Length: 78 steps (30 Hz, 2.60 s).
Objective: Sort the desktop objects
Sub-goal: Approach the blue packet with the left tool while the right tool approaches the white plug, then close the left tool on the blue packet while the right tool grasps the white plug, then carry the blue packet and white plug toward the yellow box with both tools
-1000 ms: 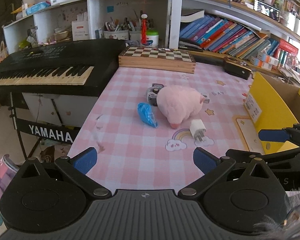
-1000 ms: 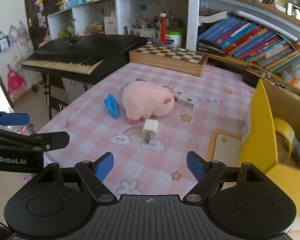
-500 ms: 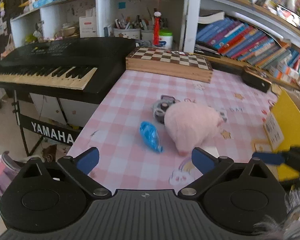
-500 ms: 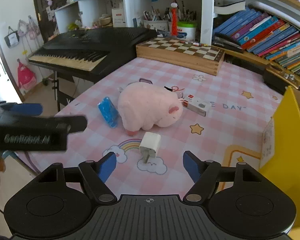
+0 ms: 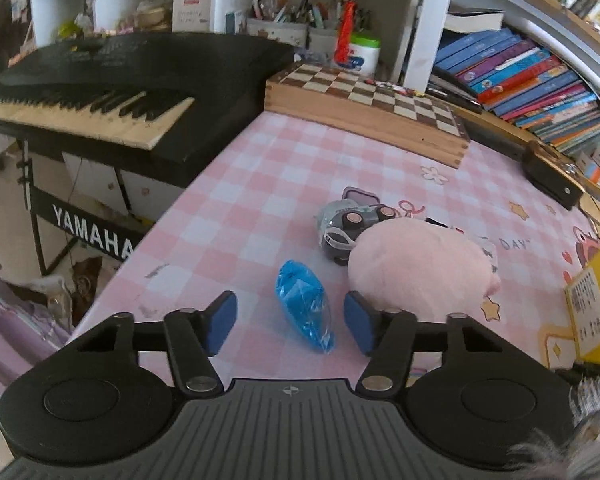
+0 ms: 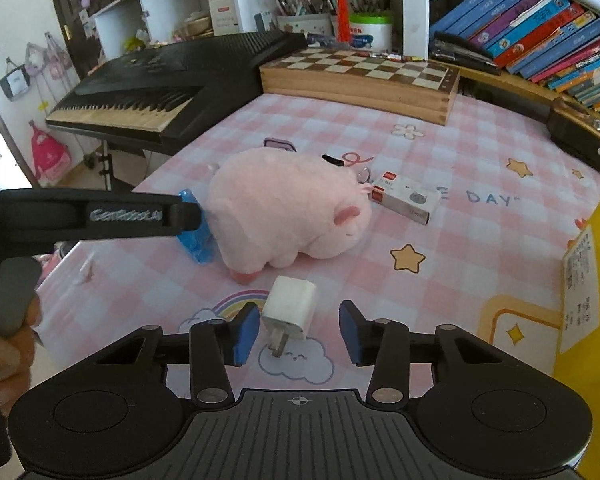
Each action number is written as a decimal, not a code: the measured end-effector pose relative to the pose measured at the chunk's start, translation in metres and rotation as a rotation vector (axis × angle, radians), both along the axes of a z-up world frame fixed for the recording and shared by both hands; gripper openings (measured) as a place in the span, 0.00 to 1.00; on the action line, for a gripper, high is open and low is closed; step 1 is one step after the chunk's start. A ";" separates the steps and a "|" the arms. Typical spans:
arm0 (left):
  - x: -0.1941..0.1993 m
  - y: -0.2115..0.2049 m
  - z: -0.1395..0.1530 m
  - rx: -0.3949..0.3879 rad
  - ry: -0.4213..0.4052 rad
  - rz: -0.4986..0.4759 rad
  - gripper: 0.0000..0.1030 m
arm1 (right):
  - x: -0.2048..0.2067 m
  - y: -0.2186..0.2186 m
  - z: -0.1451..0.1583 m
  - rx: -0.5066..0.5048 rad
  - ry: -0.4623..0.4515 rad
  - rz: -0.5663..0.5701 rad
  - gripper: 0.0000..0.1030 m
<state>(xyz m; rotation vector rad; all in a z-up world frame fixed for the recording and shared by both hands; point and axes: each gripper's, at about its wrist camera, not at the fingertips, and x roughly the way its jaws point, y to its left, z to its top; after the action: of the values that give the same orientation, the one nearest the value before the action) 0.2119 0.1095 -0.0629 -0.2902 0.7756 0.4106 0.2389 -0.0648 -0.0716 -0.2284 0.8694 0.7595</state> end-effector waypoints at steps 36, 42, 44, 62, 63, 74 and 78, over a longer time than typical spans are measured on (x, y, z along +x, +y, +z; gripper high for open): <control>-0.063 -0.016 0.038 -0.085 -0.136 -0.109 0.21 | -0.009 -0.014 0.026 0.032 -0.055 0.024 0.24; -0.085 -0.015 0.060 -0.114 -0.219 -0.129 0.21 | -0.021 -0.034 0.049 0.051 -0.079 0.013 0.24; -0.090 -0.015 0.066 -0.118 -0.235 -0.141 0.21 | -0.026 -0.039 0.055 0.059 -0.073 0.008 0.24; -0.146 -0.034 0.073 -0.176 -0.247 -0.257 0.20 | -0.098 -0.064 0.078 0.105 -0.054 -0.055 0.24; -0.149 -0.035 0.073 -0.181 -0.244 -0.262 0.20 | -0.103 -0.066 0.078 0.107 -0.052 -0.064 0.24; -0.174 -0.048 0.070 -0.208 -0.227 -0.374 0.20 | -0.142 -0.090 0.075 0.123 -0.033 -0.192 0.24; -0.183 -0.053 0.071 -0.206 -0.226 -0.423 0.20 | -0.157 -0.097 0.075 0.130 -0.037 -0.236 0.24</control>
<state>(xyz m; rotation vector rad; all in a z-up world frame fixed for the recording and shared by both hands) 0.0293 0.0568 0.0080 -0.3482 0.6358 -0.1013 0.0817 -0.1615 0.0033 -0.0239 0.7929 0.5871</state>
